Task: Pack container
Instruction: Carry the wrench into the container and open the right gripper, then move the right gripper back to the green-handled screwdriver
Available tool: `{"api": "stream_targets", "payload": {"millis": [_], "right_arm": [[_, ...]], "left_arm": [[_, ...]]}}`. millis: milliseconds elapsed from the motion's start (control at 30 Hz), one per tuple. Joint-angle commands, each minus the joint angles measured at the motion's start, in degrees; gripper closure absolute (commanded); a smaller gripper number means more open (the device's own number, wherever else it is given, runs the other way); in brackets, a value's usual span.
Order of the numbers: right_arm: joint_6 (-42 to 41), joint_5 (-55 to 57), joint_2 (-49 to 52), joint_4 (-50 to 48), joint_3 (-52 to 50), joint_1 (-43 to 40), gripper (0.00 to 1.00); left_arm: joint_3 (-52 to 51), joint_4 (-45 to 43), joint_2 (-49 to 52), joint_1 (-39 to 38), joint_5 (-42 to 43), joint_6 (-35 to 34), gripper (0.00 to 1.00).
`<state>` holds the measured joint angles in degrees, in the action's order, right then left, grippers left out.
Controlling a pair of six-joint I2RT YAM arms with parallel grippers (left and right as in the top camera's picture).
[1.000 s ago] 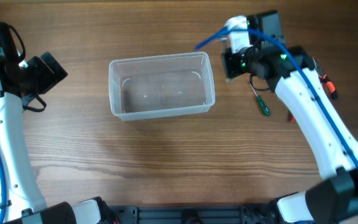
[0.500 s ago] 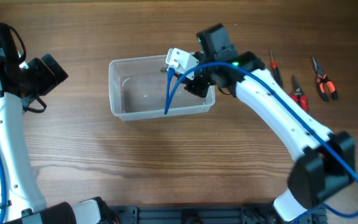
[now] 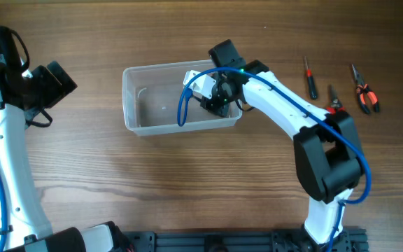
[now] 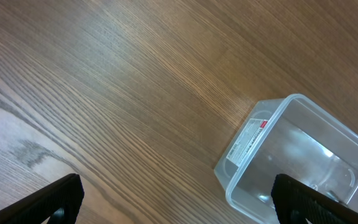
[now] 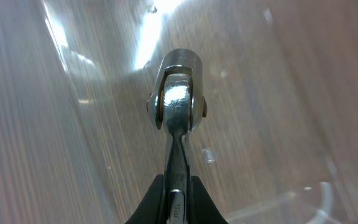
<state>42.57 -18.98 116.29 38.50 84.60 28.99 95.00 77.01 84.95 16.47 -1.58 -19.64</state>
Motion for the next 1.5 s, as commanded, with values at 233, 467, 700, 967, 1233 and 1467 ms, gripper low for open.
{"api": "stream_targets", "payload": {"millis": [233, 467, 700, 967, 1233, 1467], "right_arm": [[-3.08, 1.55, 0.83, -1.11, 1.07, 0.20, 0.45], [-13.73, 6.27, -0.26, -3.28, 3.17, 0.20, 0.38], [-27.32, 14.38, -0.48, -3.56, 6.10, 0.13, 0.96], [-39.60, 20.11, -0.48, 0.17, 6.10, 0.02, 0.96], [-48.46, 28.30, -0.48, 2.86, 6.10, -0.37, 0.96], [-53.59, 34.27, -0.48, 5.35, 6.10, -0.94, 0.96]], "left_arm": [[0.63, 0.20, -0.52, -0.11, 1.11, -0.33, 0.00], [0.63, 0.20, -0.52, -0.11, 1.09, -0.33, 0.00], [0.63, 0.22, -0.52, -0.11, 1.09, -0.31, 0.00], [0.63, 0.24, -0.52, -0.11, 1.09, -0.31, 0.00], [0.63, 0.24, -0.52, -0.11, 1.09, -0.31, 0.00], [0.63, 0.24, -0.52, -0.11, 1.09, -0.31, 0.00]]}}
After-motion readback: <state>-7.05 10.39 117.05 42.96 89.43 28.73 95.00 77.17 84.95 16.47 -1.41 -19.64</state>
